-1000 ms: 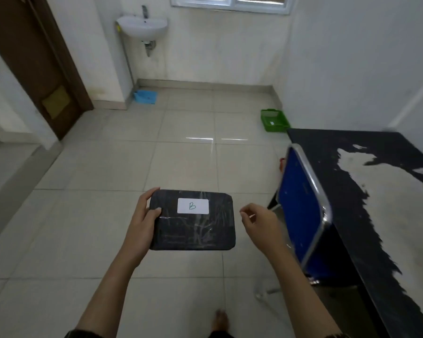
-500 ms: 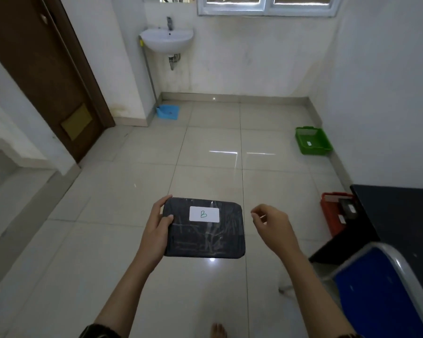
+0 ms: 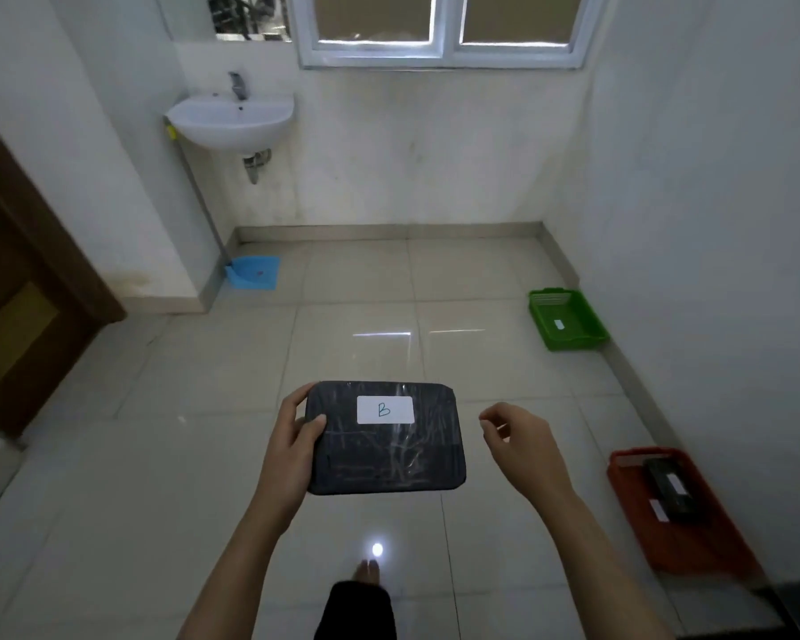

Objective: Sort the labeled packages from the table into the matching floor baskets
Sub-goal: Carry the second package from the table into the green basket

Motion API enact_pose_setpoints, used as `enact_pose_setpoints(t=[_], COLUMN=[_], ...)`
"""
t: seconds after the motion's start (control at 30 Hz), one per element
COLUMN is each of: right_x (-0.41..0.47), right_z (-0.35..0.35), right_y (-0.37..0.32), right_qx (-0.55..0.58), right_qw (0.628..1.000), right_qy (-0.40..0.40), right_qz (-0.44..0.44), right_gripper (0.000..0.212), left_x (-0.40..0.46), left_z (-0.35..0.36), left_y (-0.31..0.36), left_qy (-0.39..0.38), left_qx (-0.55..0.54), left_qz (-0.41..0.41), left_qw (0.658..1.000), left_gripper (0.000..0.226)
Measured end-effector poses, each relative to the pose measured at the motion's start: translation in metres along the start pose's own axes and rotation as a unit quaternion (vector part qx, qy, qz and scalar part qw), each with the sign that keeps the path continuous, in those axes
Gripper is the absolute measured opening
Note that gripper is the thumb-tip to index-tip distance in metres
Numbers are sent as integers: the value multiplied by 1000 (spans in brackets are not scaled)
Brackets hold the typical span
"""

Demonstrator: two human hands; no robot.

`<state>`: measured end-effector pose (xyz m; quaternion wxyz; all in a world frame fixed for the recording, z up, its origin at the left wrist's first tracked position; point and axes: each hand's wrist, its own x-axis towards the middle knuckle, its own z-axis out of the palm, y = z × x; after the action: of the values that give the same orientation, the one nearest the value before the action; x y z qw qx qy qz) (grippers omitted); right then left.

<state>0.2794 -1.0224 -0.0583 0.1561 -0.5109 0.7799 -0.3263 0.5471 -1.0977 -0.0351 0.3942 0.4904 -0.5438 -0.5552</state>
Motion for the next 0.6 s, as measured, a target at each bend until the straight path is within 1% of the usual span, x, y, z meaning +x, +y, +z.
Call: enact_pose_setpoints(t=[0.1, 0.27, 0.43, 0.6], right_x=[83, 193, 296, 421], right_z=[-6, -24, -31, -50], right_y=[0, 17, 69, 130], right_qx=[4, 24, 16, 5], right_qw=[999, 988, 973, 964], right_qy=[30, 121, 165, 177], right_qz=[31, 94, 162, 200], right_gripper=[9, 16, 18, 21], left_x=[99, 249, 379, 505], left_z=[23, 83, 164, 257], left_y=[22, 60, 66, 73], left_qy=[-31, -89, -147, -184], left_qx=[12, 34, 43, 38], left_qz=[-3, -1, -10, -17], left_qw=[999, 995, 988, 982], left_gripper=[31, 30, 26, 27])
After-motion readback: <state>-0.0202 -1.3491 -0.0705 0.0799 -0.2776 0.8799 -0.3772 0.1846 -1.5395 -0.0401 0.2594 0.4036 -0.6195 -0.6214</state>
